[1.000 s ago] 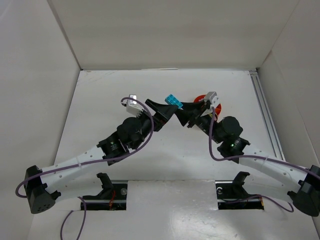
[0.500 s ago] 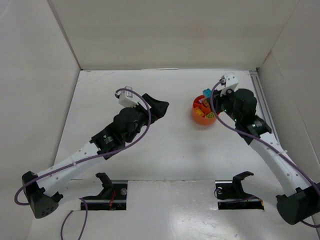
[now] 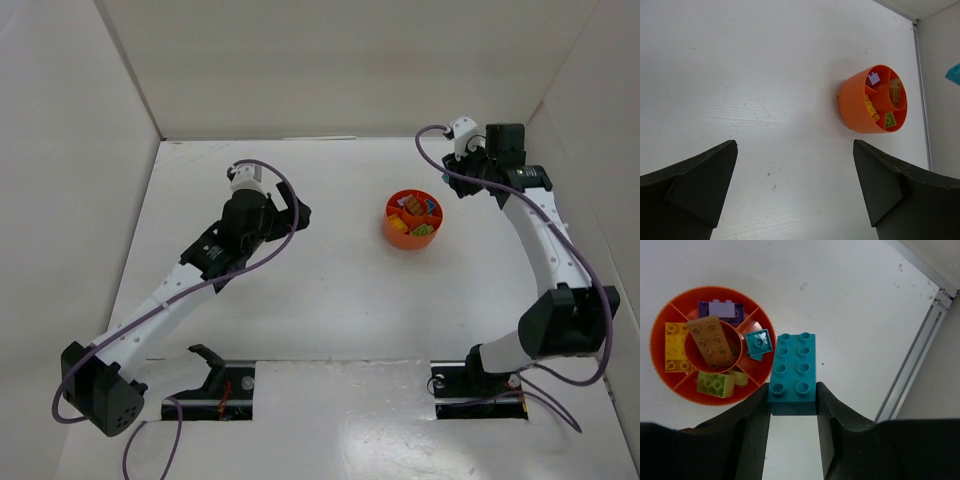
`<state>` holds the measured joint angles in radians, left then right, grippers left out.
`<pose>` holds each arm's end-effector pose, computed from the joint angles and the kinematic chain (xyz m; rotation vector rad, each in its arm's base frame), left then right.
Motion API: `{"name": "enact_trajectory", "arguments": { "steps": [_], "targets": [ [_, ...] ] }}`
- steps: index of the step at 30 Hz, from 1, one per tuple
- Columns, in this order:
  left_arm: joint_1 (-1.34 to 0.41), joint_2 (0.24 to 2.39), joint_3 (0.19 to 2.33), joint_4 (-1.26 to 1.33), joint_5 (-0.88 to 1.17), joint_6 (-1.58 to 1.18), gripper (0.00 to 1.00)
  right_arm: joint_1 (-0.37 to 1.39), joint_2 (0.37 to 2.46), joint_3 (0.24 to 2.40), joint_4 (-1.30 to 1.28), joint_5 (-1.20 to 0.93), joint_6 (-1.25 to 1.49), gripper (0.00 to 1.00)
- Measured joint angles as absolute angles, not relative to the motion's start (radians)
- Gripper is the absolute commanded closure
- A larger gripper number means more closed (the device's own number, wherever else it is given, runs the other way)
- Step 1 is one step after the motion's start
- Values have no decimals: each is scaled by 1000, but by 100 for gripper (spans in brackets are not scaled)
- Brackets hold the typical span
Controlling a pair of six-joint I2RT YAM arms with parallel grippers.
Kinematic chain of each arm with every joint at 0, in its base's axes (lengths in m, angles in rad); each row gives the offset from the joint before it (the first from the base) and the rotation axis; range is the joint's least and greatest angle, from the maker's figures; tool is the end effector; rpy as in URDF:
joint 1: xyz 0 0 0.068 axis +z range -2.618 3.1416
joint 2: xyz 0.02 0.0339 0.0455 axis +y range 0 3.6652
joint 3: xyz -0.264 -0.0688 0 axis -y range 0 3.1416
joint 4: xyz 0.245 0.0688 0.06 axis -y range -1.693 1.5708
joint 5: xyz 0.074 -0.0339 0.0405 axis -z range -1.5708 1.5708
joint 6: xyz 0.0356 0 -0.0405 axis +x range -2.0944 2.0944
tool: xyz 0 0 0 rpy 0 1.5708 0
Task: Sort the legos into containers by color
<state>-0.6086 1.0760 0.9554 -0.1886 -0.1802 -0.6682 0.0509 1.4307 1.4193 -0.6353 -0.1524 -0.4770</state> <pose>0.2079 -0.1371 0.3428 -0.1850 1.9278 -0.7008 0.3153 0.0215 0.3663 -0.6571 2.1096 -0.0677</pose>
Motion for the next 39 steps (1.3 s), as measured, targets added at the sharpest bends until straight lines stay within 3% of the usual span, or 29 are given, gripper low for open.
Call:
{"name": "enact_trajectory", "arguments": {
  "steps": [14, 39],
  "targets": [
    [-495, 1101, 955, -189, -87, -589, 0, 32, 1634, 1480, -704, -276, -632, 93],
    [-488, 1113, 936, -191, -41, -585, 0, 67, 1689, 1403, -689, -296, -629, 91]
  ]
}}
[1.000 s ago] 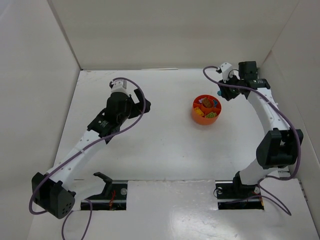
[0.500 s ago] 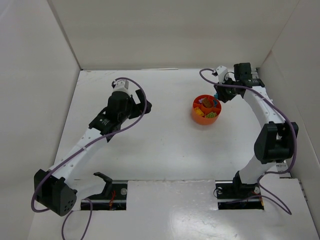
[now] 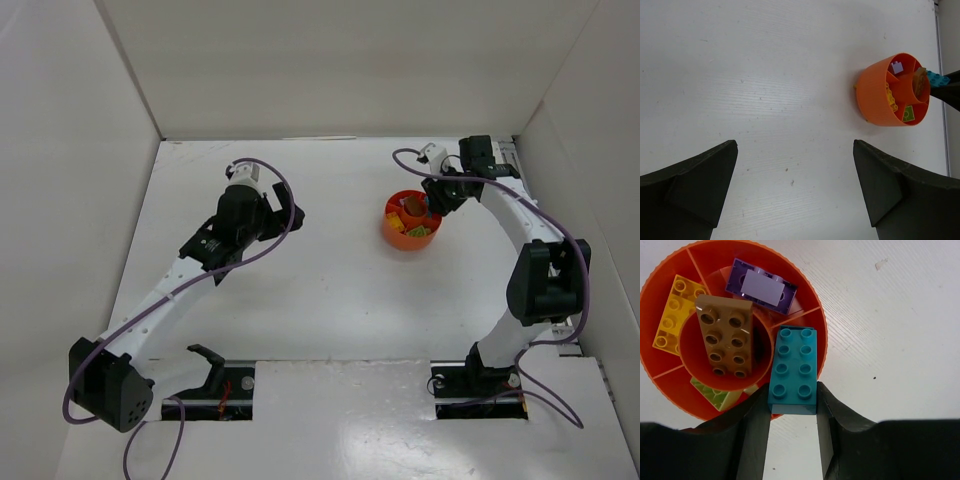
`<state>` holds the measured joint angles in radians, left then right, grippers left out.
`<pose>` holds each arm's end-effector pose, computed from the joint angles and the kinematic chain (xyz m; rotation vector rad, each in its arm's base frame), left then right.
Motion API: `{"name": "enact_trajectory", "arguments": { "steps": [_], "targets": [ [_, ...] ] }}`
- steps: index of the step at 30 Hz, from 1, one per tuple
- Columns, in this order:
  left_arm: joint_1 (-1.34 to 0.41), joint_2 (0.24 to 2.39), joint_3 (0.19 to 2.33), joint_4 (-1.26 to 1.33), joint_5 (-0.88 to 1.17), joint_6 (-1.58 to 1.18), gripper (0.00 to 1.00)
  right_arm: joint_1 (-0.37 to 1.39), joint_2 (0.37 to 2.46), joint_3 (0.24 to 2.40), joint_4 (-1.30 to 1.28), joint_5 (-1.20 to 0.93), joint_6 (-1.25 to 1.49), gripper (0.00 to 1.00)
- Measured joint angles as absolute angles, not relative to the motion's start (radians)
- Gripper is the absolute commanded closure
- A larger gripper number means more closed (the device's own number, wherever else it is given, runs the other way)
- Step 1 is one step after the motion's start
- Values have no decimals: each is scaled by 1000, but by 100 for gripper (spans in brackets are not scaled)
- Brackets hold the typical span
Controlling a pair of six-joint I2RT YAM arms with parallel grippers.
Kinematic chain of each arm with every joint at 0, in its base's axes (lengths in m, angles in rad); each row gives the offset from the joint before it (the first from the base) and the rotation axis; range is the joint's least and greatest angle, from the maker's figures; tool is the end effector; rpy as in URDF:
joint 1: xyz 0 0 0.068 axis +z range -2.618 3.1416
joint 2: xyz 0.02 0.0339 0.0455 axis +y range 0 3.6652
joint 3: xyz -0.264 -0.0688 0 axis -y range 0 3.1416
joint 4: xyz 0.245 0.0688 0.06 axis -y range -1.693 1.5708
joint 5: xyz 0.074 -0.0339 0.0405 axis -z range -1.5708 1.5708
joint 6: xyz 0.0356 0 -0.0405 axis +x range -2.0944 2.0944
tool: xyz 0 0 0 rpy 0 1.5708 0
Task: Sort the legos into containers by color
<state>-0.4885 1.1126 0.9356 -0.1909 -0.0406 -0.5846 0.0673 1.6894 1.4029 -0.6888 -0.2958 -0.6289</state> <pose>0.2278 -0.1194 0.3268 -0.1238 1.9945 -0.6661 0.3623 0.0348 0.2745 -0.9556 2.2999 0.1446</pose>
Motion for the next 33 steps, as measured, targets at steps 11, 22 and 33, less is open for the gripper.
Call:
{"name": "enact_trajectory", "arguments": {
  "steps": [11, 22, 33],
  "targets": [
    [-488, 1126, 931, -191, -26, -588, 0, 67, 1689, 1403, -690, -297, -615, 43],
    [-488, 1129, 929, -183, -7, -599, 0, 67, 1660, 1406, -694, -304, -590, 36],
    [-488, 1128, 930, -185, 7, -601, 0, 12, 1404, 1389, -613, -393, -477, 0]
  ]
}}
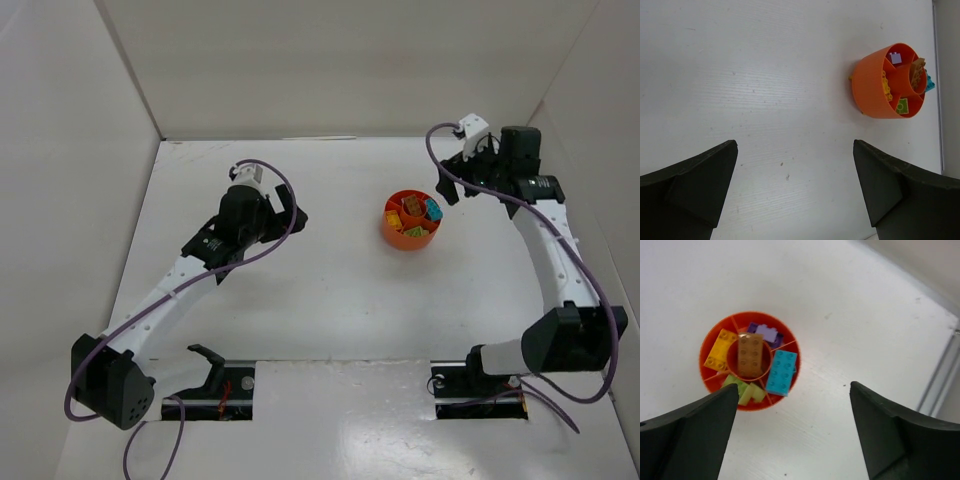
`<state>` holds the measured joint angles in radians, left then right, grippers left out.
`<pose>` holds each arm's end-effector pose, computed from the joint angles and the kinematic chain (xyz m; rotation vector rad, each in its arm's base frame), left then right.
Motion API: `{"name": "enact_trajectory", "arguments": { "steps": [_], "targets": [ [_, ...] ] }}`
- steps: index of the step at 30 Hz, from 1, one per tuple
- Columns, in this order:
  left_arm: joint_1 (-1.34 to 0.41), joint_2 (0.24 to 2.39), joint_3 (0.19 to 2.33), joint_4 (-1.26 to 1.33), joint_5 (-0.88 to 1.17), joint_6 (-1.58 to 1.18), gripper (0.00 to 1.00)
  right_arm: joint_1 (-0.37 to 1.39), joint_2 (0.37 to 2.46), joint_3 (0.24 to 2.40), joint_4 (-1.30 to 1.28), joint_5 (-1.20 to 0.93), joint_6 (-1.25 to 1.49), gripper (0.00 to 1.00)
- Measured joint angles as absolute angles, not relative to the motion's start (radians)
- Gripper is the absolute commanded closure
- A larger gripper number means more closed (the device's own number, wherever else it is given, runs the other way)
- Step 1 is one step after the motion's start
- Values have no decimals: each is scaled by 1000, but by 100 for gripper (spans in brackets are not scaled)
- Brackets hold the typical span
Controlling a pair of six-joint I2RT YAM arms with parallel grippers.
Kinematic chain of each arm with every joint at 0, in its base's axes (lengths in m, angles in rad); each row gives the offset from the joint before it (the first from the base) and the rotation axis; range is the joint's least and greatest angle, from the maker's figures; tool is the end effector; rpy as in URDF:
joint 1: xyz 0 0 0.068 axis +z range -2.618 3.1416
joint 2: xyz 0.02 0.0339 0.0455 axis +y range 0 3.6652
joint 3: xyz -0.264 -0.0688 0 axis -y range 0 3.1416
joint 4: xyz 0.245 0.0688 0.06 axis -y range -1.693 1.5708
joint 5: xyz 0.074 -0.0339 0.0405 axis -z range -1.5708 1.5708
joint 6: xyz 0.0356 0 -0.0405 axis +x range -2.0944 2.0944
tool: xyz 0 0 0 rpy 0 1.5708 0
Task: Sort the legos into containers by color
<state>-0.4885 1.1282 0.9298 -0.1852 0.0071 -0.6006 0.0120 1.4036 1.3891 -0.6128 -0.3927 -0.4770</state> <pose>0.2300 -0.1225 0.3216 -0.1086 2.0222 -0.7140 0.3083 0.0173 0.3675 -0.7278 2.0213 0.1625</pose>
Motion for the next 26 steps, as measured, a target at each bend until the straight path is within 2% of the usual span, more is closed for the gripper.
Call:
{"name": "enact_trajectory", "arguments": {
  "steps": [6, 15, 26],
  "targets": [
    [-488, 1033, 930, -287, -100, -627, 0, -65, 1215, 1269, -546, -215, -330, 0],
    [-487, 797, 930, -480, -332, -734, 0, -67, 976, 1129, -545, 56, -189, 0],
    [-487, 731, 929, -585, -400, -778, 0, -67, 931, 1084, -551, 177, -150, 0]
  ]
}}
